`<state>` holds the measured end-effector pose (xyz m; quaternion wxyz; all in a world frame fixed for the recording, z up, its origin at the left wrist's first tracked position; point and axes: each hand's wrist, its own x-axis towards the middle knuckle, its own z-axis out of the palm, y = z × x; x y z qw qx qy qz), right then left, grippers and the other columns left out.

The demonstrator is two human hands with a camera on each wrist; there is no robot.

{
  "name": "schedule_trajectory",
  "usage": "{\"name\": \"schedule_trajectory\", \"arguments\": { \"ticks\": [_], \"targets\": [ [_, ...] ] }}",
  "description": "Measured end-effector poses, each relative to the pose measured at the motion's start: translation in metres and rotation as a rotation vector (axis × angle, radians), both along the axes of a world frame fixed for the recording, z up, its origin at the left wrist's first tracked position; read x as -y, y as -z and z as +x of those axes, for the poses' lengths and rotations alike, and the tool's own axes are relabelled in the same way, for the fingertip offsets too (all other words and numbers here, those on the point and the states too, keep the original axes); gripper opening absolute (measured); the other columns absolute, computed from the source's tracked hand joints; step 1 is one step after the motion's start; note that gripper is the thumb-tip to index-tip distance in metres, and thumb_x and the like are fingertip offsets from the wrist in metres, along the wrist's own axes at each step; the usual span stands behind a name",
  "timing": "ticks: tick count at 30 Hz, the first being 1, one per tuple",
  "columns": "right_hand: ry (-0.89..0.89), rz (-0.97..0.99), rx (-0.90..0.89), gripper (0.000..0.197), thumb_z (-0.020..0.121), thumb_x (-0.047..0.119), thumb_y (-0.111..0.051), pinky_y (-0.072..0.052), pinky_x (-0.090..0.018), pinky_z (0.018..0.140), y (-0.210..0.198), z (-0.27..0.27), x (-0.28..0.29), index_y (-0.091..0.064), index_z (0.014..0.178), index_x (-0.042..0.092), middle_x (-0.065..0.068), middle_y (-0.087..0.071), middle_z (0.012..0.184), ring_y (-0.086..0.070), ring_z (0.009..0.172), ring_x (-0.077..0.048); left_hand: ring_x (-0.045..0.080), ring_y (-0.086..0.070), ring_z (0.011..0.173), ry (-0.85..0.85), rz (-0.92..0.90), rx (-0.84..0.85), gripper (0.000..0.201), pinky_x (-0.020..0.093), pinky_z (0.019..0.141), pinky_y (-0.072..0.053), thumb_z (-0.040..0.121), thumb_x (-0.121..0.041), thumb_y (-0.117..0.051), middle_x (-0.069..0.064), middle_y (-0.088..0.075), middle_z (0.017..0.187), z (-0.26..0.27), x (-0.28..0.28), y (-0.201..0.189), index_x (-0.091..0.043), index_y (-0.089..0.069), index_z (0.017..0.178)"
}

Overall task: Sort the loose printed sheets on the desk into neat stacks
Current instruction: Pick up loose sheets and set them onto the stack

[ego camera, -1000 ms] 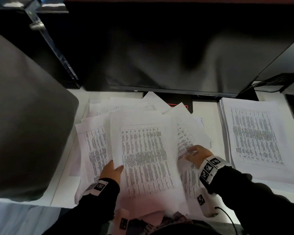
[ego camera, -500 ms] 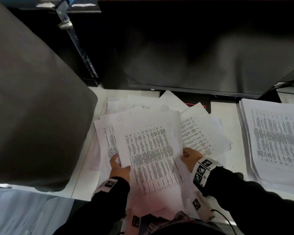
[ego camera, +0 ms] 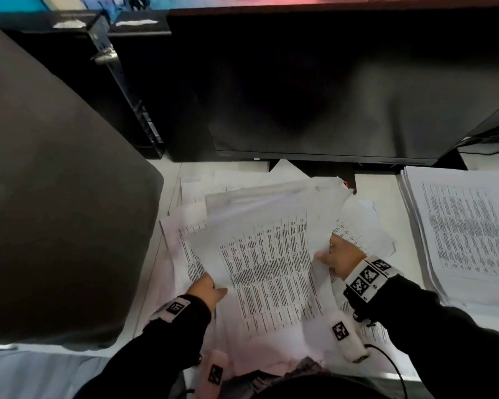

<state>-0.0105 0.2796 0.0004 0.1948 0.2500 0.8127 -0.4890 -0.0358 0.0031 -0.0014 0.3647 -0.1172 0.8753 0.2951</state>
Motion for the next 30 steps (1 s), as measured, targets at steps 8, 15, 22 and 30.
{"name": "schedule_trajectory", "arguments": {
  "ticks": [8,15,22,30],
  "targets": [
    [0.085,0.2,-0.238,0.021,0.092,0.007,-0.046,-0.041,-0.029,0.08,-0.046,-0.008,0.011,-0.052,0.112,0.006,-0.012,-0.062,0.096,-0.057,0.095,-0.029,0.021,-0.043,0.129,-0.368,0.447,-0.348,0.054,0.029,0.109,-0.03,0.095,-0.021,-0.046,0.001,-0.044,0.142,-0.038,-0.028,-0.057,-0.019,-0.024,0.144],
    [0.283,0.049,-0.61,0.028,0.094,0.009,-0.042,-0.047,-0.029,0.084,-0.102,0.002,0.025,-0.047,0.114,0.028,0.011,-0.064,0.098,-0.059,0.093,-0.006,0.003,-0.049,0.114,-0.345,0.769,-0.647,0.046,0.006,0.094,-0.039,0.096,-0.01,-0.042,-0.008,-0.052,0.13,-0.034,-0.061,-0.115,-0.017,-0.029,0.14],
    [0.307,0.048,-0.543,0.037,0.093,0.011,-0.048,-0.048,-0.031,0.084,-0.092,0.017,0.019,-0.034,0.125,0.02,0.019,-0.055,0.095,-0.057,0.094,-0.012,-0.007,-0.054,0.094,-0.163,0.698,-0.608,0.037,0.004,0.079,-0.038,0.094,-0.011,-0.044,-0.018,-0.053,0.107,-0.01,-0.068,-0.11,-0.035,-0.026,0.115],
    [0.32,0.121,-0.397,0.011,0.094,0.005,-0.04,-0.043,-0.028,0.071,-0.07,0.014,0.017,-0.04,0.103,0.012,-0.004,-0.05,0.084,-0.049,0.072,-0.016,0.013,-0.05,0.103,-0.239,0.65,-0.465,0.037,0.024,0.088,-0.035,0.096,-0.018,-0.042,-0.009,-0.051,0.11,-0.011,-0.07,-0.091,-0.025,-0.028,0.13]
  ]
}}
